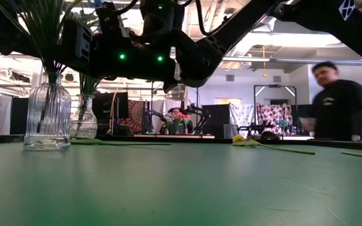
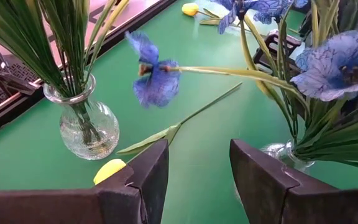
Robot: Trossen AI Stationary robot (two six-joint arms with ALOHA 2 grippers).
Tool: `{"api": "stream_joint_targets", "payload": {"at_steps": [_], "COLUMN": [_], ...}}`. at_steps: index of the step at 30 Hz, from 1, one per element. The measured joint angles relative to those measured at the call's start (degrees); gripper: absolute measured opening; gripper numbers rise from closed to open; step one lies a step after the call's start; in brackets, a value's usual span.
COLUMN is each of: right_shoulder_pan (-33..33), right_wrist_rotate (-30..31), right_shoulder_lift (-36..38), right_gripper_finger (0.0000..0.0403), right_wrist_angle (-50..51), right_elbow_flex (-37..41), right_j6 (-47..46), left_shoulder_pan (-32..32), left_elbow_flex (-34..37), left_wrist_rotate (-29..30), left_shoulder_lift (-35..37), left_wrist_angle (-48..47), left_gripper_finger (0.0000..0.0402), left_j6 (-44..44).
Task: Sort flowers into vase by color
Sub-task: Put the blue flowers into the bottom transparent vase
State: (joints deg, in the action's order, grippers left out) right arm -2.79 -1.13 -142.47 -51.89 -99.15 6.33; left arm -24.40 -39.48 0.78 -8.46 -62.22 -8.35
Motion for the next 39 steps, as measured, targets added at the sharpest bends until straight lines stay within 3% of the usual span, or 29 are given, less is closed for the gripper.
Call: {"api": "stream_joint_targets", "payload": {"at_steps": [8, 14, 26, 39], "right_shoulder_pan": [0.0, 0.0, 0.3, 1.6], "right_wrist_rotate": [-0.1, -0.2, -0.2, -0.2], "right_shoulder_lift": [0.0, 0.2, 11.6, 17.8], "right_gripper_finger": [0.0102, 0.0148, 0.0240, 0.0250], "right_wrist_angle": [1.1, 2.3, 36.9, 54.6], "right_elbow_flex": [0.0, 0.0, 0.0, 0.0], "right_j6": [0.1, 0.1, -0.4, -2.0], "left_shoulder_pan": [0.0, 0.0, 0.0, 0.0], "left_elbow_flex": [0.0, 0.0, 0.0, 0.0], "left_wrist_rotate": [0.0, -0.4, -0.5, -0.5], "left_shoulder_lift": [0.0, 0.0, 0.0, 0.0], "left_wrist_angle": [0.0, 0.0, 0.0, 0.0], "left_gripper_finger": [0.0158, 0.0158, 0.0158, 0.0158], "left_j6": [0.0, 0.2, 0.3, 0.3]}}
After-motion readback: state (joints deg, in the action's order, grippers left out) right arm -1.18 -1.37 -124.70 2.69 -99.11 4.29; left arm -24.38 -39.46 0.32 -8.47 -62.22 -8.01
